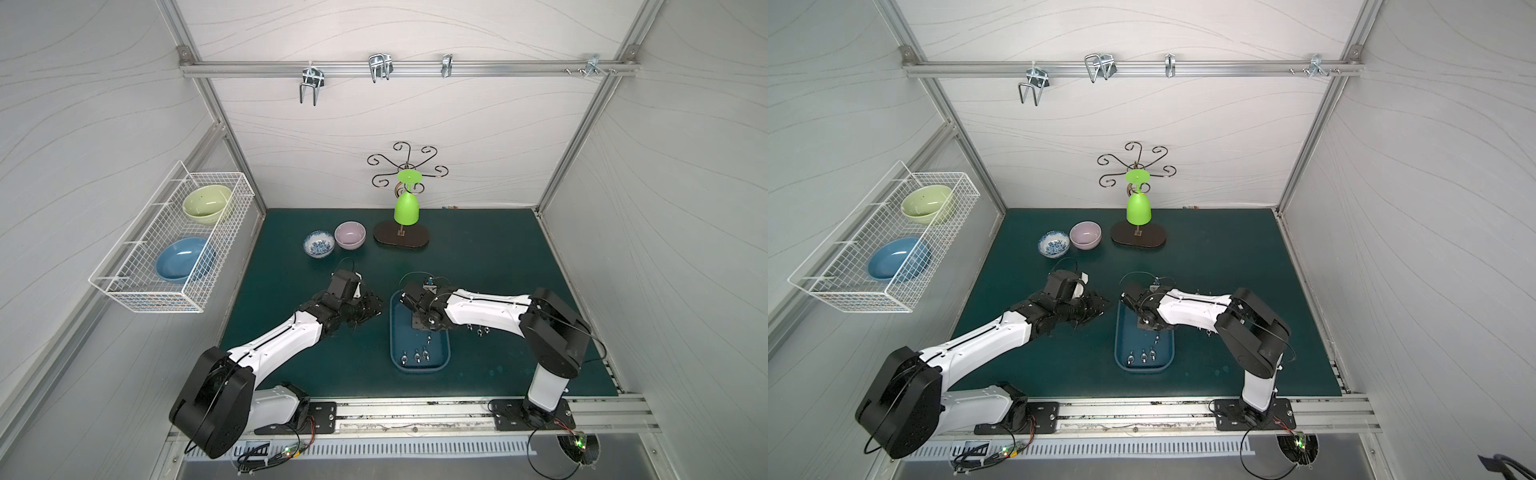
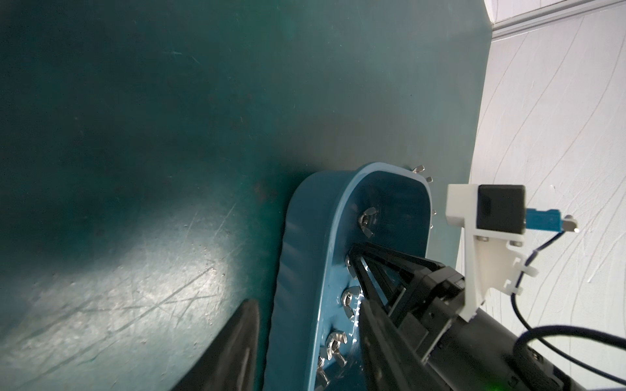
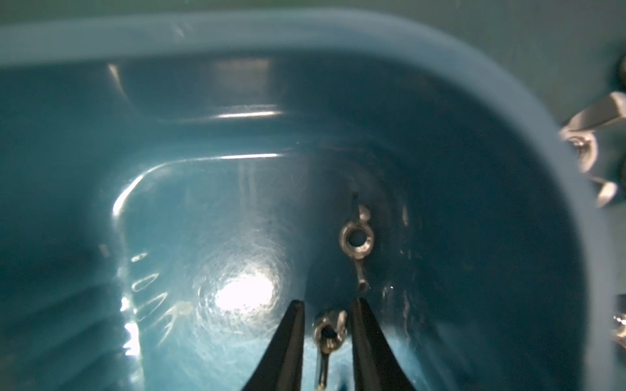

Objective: Take out the wing nut from the storage box
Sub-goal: Pick up the wing nut from the storage box.

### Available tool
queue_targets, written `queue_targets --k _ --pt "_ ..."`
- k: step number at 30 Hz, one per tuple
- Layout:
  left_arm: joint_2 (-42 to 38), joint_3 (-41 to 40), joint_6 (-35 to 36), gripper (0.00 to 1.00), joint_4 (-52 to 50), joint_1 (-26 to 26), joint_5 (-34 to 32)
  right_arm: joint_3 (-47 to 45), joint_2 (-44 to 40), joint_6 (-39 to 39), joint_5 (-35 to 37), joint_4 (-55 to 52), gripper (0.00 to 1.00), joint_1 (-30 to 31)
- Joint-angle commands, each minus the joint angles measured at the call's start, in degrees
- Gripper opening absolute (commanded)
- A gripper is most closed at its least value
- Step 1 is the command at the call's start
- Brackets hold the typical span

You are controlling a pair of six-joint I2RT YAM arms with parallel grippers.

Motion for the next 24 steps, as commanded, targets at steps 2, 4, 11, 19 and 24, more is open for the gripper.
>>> queue_targets --k 2,4,11,19,24 --pt "0.7 0.1 1.0 0.52 2.3 0.3 0.9 0.8 1.1 -0.5 -0.3 -0.3 0.25 -0.3" --pt "0.7 0.0 1.0 0.51 2.3 0.3 0.8 0.8 1.5 -0.6 -0.3 -0.3 0.24 -0.3" --pt "0.4 0.0 1.0 0.51 2.3 0.3 0.7 0.7 2.5 -1.1 0.8 -0.1 0.2 -0.2" --pt "1.3 0.5 0.9 0.51 2.5 0.3 1.3 1.4 3.4 -2.2 3.4 -0.8 0.09 1.0" --pt "2.0 0.3 0.9 0.5 2.6 0.3 0.9 1.1 3.2 -2.8 3.5 -0.5 0.02 1.4"
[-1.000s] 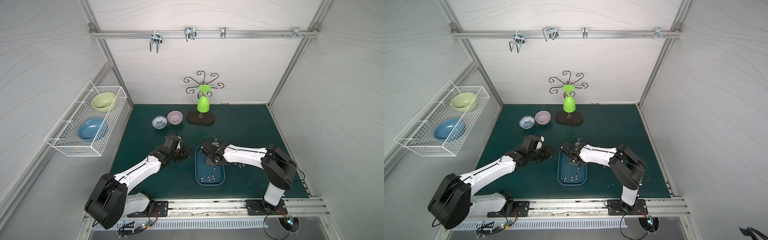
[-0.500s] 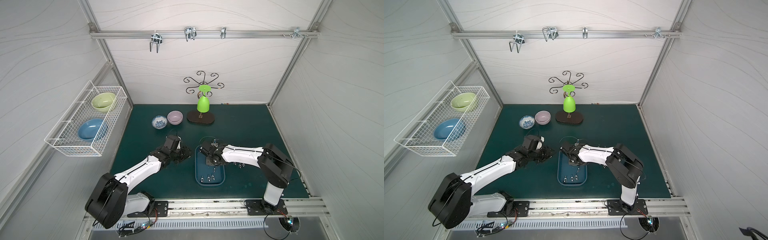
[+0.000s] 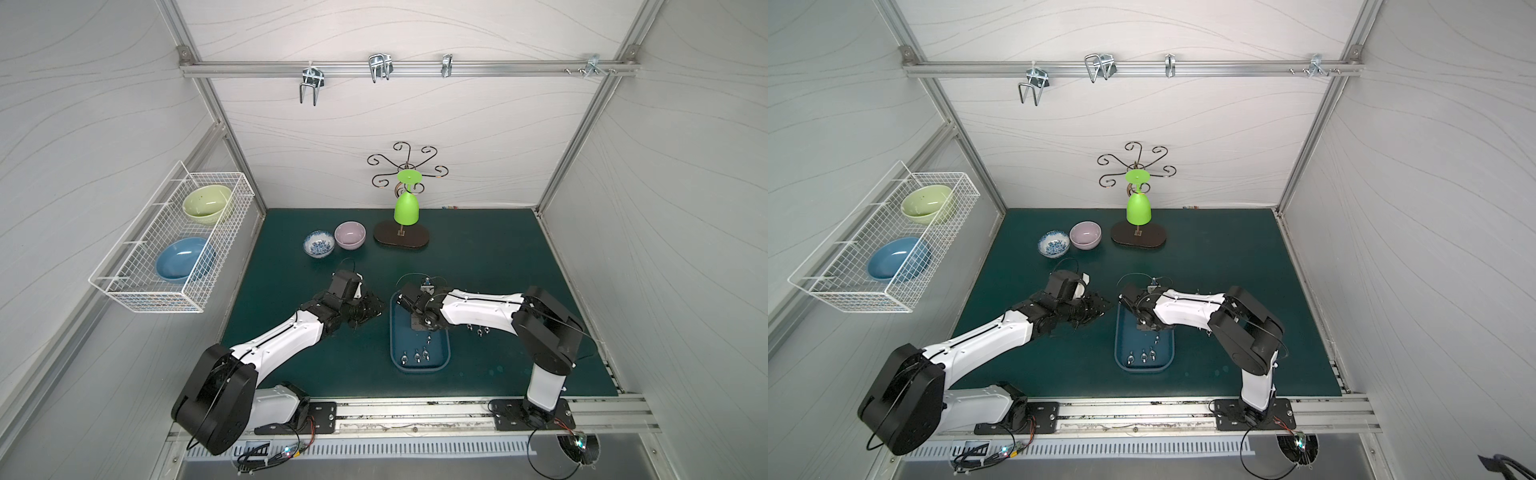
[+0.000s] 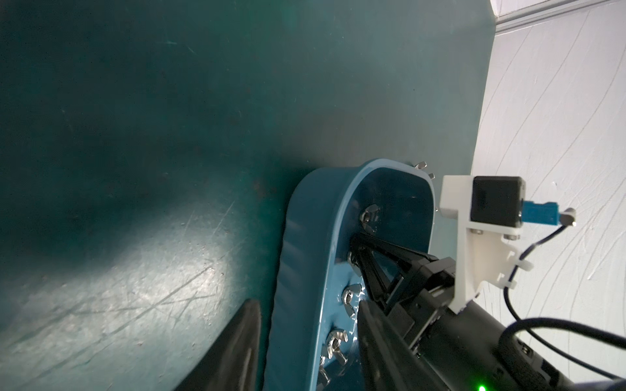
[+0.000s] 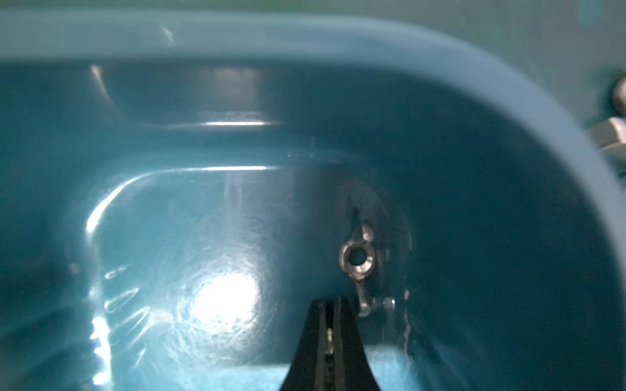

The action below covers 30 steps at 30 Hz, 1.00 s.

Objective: Take out the wing nut from the storage box
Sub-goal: Pick up the wing nut from the storage box.

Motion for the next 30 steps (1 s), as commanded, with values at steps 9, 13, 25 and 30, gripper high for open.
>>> queue_targets --k 9,13,25,30 --pt "0.3 0.1 0.2 0.49 2.2 0.3 -1.3 0.5 0.7 -3.0 0.1 0.2 0.0 3.0" --pt "-0.8 0.4 0.6 0.49 1.0 0.3 -1.8 2.0 0.8 -3.5 0.9 -0.5 0.0 5.1" --pt "-2.2 -0.1 0.6 0.49 1.0 0.3 -1.8 3.6 -3.4 -4.7 4.6 -3.7 0.0 7.4" --pt "-0.8 0.7 0.4 0.49 1.4 0.3 -1.0 2.9 -6.2 -5.2 6.6 -4.4 0.0 7.1"
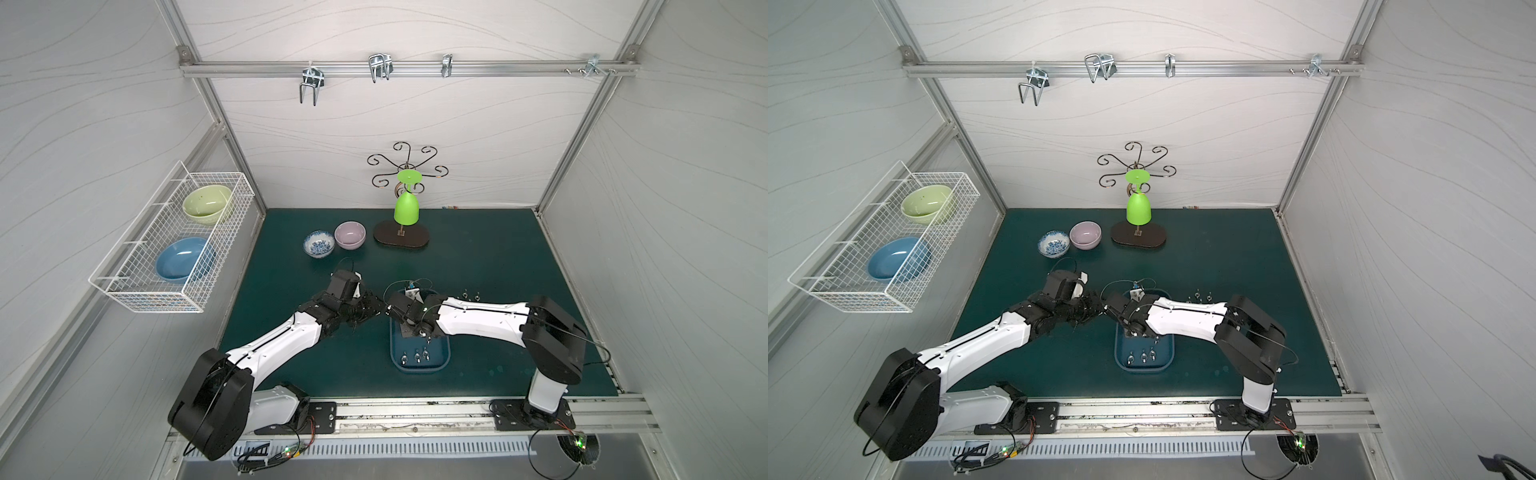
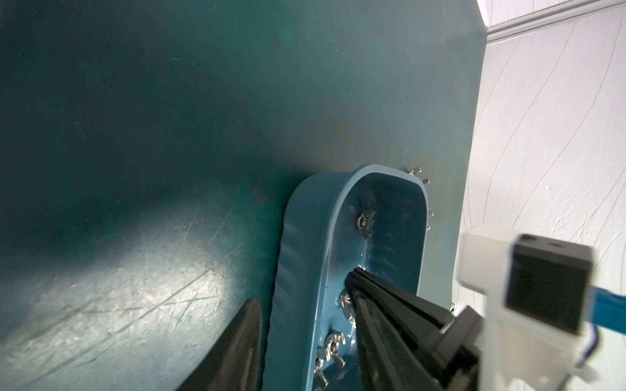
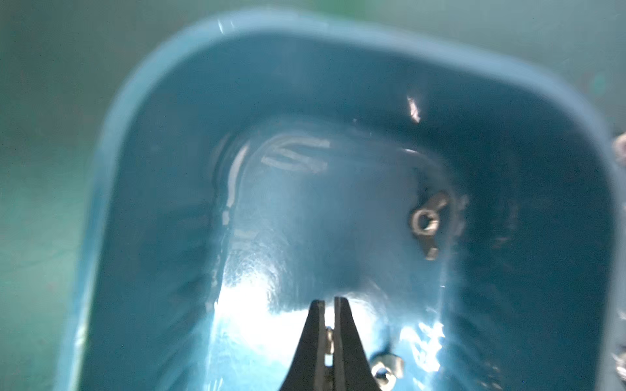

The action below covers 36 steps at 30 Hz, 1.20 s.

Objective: Take out the wing nut from the storage box
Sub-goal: Pick up the wing nut from the storage box, then place the wing nut at the center of the board.

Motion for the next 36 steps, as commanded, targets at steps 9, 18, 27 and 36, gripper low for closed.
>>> queue_targets --k 9,18,27,36 --pt "2.9 5.4 0.5 0.49 1.5 -1.2 2.2 -5.3 -11.5 -3.1 3.8 -1.9 0.0 -11.3" --pt "9.7 15.3 0.8 0.5 4.2 -8.6 1.4 -8.2 -13.0 -9.7 -1.9 3.3 0.0 -35.7" --pt "18.0 21.9 1.0 0.5 6.8 -11.7 5.0 -9.7 -5.1 -11.4 -6.6 9.1 0.0 -46.1" --pt "20.0 20.7 0.3 0.51 7.3 -12.9 5.2 -10.1 -0.1 -11.3 -8.4 9.4 0.0 -47.3"
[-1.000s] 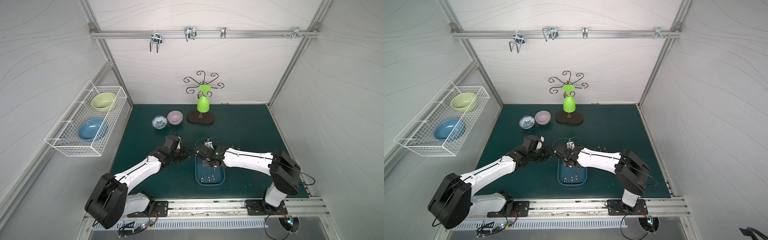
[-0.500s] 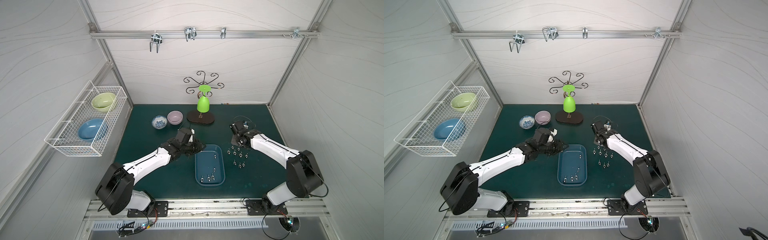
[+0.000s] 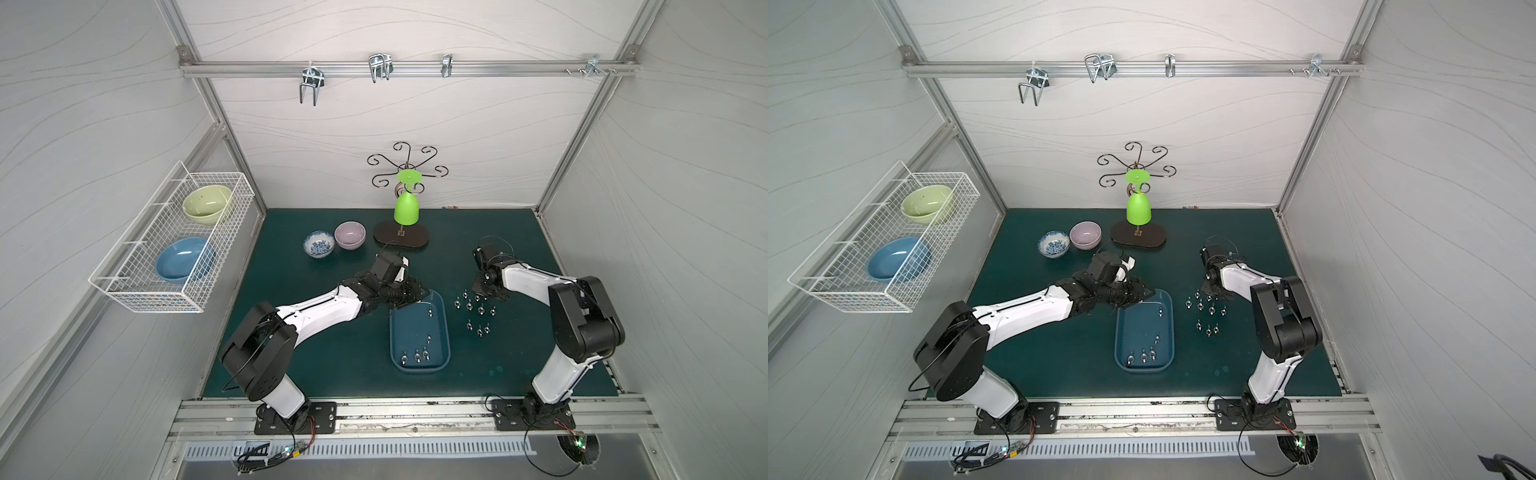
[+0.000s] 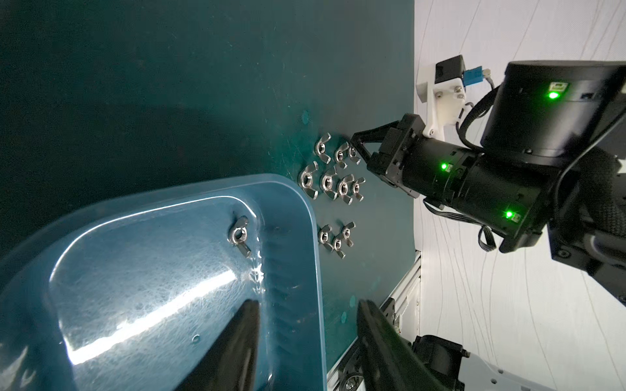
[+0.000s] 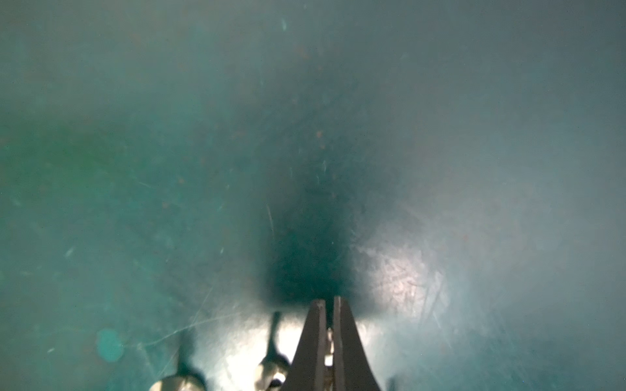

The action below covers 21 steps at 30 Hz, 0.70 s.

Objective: Take out the wing nut from the storage box
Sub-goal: Place the wing nut at the center of the board.

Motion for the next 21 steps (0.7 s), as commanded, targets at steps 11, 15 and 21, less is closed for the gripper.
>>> queue_targets --k 11,15,21 --pt "-0.9 -2.3 0.2 0.51 3.0 -0.6 0.5 -2.0 -0.6 0.2 -0.2 0.8 0.13 -0.7" --pt "-1.7 -2.9 0.4 0.51 2.7 -0.6 0.2 -3.0 -1.7 0.2 -0.3 1.6 0.21 -0.6" --pt "-4.0 -3.6 0.9 0.51 1.6 -0.6 -0.5 -3.8 -6.6 -0.1 1.1 1.6 0.26 0.7"
